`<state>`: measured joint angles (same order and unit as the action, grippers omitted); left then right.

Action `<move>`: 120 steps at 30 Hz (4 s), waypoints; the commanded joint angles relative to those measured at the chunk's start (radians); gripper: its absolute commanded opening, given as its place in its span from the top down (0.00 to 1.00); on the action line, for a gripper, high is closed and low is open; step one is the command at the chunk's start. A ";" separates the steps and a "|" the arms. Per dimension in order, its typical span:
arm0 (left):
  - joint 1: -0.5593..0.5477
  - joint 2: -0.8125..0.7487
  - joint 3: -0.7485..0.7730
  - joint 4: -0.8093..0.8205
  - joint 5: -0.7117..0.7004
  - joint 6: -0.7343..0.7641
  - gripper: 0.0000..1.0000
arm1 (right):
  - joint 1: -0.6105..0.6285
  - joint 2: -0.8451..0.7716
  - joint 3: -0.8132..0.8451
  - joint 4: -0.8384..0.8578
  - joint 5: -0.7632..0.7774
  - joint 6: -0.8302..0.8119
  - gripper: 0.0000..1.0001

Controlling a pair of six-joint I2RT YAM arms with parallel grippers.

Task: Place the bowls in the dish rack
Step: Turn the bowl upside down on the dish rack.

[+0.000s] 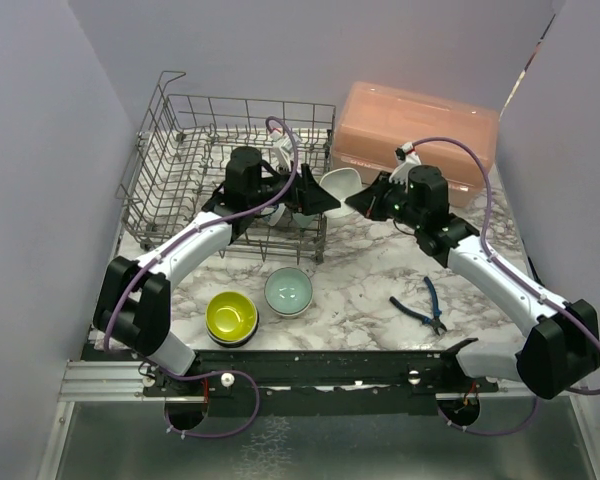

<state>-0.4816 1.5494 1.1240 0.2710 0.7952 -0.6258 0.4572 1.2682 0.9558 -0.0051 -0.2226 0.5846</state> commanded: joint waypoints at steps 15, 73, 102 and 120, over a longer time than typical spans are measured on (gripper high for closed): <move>0.003 -0.042 0.033 -0.043 -0.033 0.056 0.81 | 0.005 0.024 0.054 -0.034 -0.018 0.024 0.91; 0.383 0.001 0.232 -0.697 -1.346 0.656 1.00 | 0.005 -0.157 -0.159 -0.145 0.094 -0.165 0.00; 0.411 0.189 0.230 -0.737 -1.454 0.716 1.00 | 0.005 -0.128 -0.201 -0.127 0.048 -0.164 0.00; 0.411 0.244 0.257 -0.770 -1.480 0.723 0.64 | 0.005 -0.135 -0.208 -0.121 0.031 -0.158 0.00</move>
<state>-0.0761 1.7824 1.3376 -0.4778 -0.6598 0.0872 0.4572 1.1336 0.7601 -0.1284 -0.1734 0.4259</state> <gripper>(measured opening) 0.525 0.997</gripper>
